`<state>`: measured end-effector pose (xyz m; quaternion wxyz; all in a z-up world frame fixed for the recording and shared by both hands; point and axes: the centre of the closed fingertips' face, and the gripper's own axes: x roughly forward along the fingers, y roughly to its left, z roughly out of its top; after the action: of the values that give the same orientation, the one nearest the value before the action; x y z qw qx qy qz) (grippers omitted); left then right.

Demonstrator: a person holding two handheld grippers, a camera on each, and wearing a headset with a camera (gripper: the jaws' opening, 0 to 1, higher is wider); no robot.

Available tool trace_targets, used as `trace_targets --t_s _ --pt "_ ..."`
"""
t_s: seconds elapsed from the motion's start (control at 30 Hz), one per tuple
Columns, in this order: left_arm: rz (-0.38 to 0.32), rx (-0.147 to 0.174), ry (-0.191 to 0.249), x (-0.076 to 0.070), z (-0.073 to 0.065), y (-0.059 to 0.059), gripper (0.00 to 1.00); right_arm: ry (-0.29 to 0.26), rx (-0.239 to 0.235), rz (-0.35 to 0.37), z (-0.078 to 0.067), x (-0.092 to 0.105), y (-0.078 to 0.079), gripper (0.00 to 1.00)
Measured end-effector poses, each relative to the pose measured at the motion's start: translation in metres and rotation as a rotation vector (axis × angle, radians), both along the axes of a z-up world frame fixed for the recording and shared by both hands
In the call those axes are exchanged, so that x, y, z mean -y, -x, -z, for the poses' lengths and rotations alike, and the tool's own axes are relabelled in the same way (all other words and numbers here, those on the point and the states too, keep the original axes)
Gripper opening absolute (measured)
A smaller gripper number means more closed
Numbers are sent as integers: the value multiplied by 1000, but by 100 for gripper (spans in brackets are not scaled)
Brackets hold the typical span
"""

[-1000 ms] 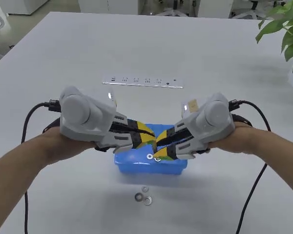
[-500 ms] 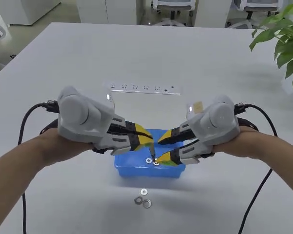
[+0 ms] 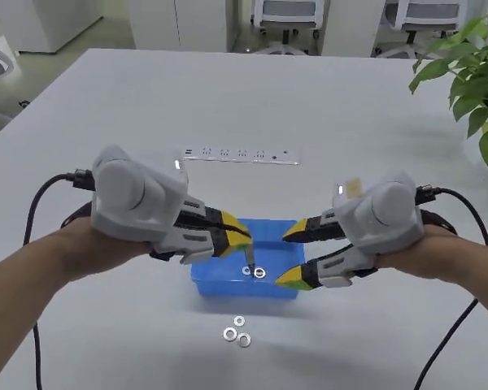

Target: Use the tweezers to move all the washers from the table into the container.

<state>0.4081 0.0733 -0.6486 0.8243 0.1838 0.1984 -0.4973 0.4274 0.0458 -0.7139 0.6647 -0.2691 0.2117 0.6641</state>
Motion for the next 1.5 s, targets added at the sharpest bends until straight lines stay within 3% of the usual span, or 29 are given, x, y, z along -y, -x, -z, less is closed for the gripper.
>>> trace_targets --t_s 0.37,0.8,1.5 --pt "-11 17 -4 -5 -3 4 5 7 -2 54 -1 18 9 53" --pt "16 3 -6 0 -7 27 5 -9 -5 117 -5 33 23 67" --pt "79 -51 -55 10 26 51 5 -63 -34 186 1 40 36 94"
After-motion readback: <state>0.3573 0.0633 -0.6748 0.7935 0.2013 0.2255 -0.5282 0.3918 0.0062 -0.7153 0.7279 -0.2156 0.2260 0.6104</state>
